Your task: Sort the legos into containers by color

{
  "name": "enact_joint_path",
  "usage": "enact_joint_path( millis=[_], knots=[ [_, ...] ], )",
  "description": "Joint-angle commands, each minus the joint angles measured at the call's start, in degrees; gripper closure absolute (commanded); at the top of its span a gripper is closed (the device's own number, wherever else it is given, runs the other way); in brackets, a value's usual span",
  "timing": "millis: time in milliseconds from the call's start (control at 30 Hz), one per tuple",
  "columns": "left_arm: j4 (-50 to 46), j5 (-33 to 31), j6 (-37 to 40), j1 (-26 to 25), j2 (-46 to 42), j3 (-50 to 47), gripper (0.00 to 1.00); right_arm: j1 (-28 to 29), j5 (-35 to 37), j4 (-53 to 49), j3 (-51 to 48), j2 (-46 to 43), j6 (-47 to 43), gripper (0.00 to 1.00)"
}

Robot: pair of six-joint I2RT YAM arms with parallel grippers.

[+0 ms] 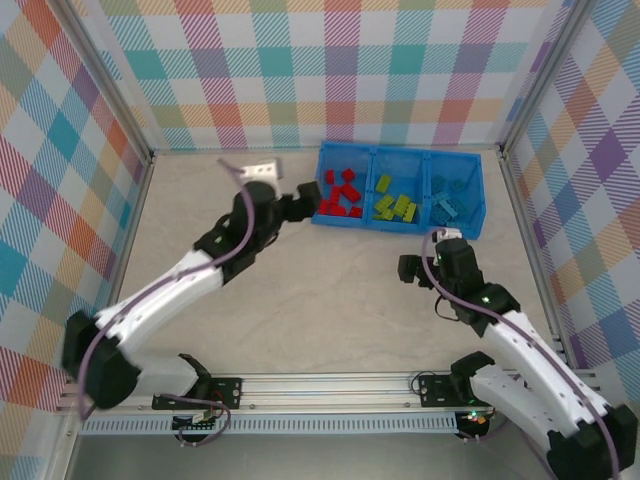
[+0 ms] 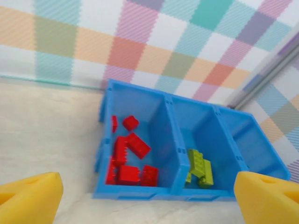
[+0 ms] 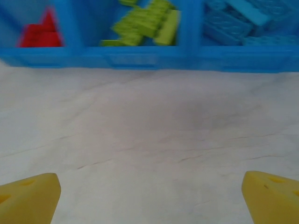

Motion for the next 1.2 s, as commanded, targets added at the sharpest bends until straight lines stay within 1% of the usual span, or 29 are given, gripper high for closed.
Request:
enact_joint_path(
  millis=[0, 100, 200, 300, 333, 367, 433, 500, 533, 567, 600, 633, 700, 733, 767, 800, 833, 867, 900, 933, 1000, 1033, 1067, 1100, 1167],
  knots=[
    [2.83, -10.13, 11.29, -0.13, -6.65, -11.17, 0.03, -5.30, 5.50, 16.60, -2.77, 6.53, -7.56, 0.00],
    [2.39, -13.83, 15.64, 1.29, -12.80, -18.03, 0.00, -9.15, 5.64, 26.35, -3.98, 13.93, -10.55, 0.00],
    [3.87, -18.52, 20.83, 2.13, -16.73, -24.66, 0.00, -12.91, 5.39, 34.69, -4.57, 22.07, -12.73, 0.00],
    [11.51, -22.35, 26.98, 3.26, -20.15, -33.52, 0.00, -14.51, 4.96, 47.53, -7.55, 29.02, -16.18, 0.00],
    [13.56, -22.76, 27.41, 4.34, -21.60, -36.28, 0.00, -14.68, 4.22, 49.01, -6.70, 30.49, -17.03, 0.00],
    [15.05, -22.20, 27.28, 5.63, -22.65, -38.22, 0.00, -14.97, 2.86, 51.21, -6.49, 31.86, -17.21, 0.00],
    [17.33, -19.02, 25.84, 9.08, -24.44, -41.46, 0.00, -15.67, -0.54, 55.31, -5.19, 34.85, -17.06, 0.00],
    [18.82, -15.62, 24.01, 12.99, -24.37, -42.94, 0.00, -15.85, -1.04, 52.12, -1.52, 37.90, -18.19, 0.00],
    [19.50, -14.00, 22.97, 14.82, -23.46, -43.26, 0.00, -15.93, -1.81, 51.58, -0.32, 39.18, -19.11, 0.00],
    [20.61, -12.51, 22.53, 16.27, -22.31, -43.47, 0.00, -16.00, -3.20, 54.56, -1.46, 40.30, -20.37, 0.00],
    [22.26, -11.17, 22.06, 17.56, -20.43, -43.66, 0.00, -16.32, -2.19, 59.40, -2.87, 40.57, -19.80, 0.00],
    [24.23, -10.29, 22.00, 18.60, -18.18, -43.71, 0.00, -17.66, -4.66, 60.13, -4.39, 39.63, -18.82, 0.00],
    [28.59, -9.42, 22.61, 20.02, -13.63, -43.88, 0.00, -19.87, -8.99, 67.27, -9.03, 38.44, -17.35, 0.00],
    [31.41, -8.39, 23.10, 20.78, -11.42, -44.17, 0.00, -21.57, -12.21, 74.67, -12.42, 40.51, -16.58, 0.00],
    [33.89, -7.51, 23.07, 21.46, -9.57, -44.51, 0.00, -21.72, -10.96, 82.95, -14.54, 42.20, -16.61, 0.00],
    [36.41, -6.13, 22.52, 22.38, -7.59, -44.60, 0.00, -21.61, -12.13, 77.21, -13.78, 40.01, -16.64, 0.00],
    [38.07, -4.55, 21.93, 23.35, -5.85, -44.46, 0.00, -21.57, -12.76, 75.86, -12.39, 40.89, -17.18, 0.01],
    [39.94, -3.04, 21.19, 24.60, -3.79, -44.28, 0.00, -21.40, -13.01, 77.49, -12.86, 41.04, -17.53, 0.00],
    [42.17, -2.21, 20.24, 25.65, -1.30, -43.91, 0.00, -21.44, -12.83, 75.73, -12.43, 40.72, -17.38, 0.00],
    [43.61, -1.48, 20.21, 26.34, 1.08, -43.17, 0.00, -21.21, -12.44, 77.29, -12.73, 41.15, -17.63, 0.00],
    [42.69, -2.54, 21.00, 27.18, 6.18, -39.74, 0.00, -20.98, -11.83, 77.36, -12.82, 41.06, -17.73, 0.00],
    [41.39, -1.79, 21.86, 27.39, 7.50, -38.33, 0.00, -20.84, -11.47, 77.41, -12.87, 41.03, -17.77, 0.00],
    [42.32, -1.72, 22.52, 27.60, 8.85, -37.76, 0.00, -20.68, -10.28, 77.45, -13.02, 40.93, -17.43, 0.00],
    [43.52, -1.97, 22.46, 28.06, 10.77, -37.16, 0.00, -20.27, -6.70, 79.01, -13.60, 41.07, -16.66, 0.00],
    [44.71, -0.79, 21.09, 29.56, 14.20, -36.39, 0.00, -20.21, -6.71, 78.30, -13.38, 40.98, -16.63, 0.00]
  ],
)
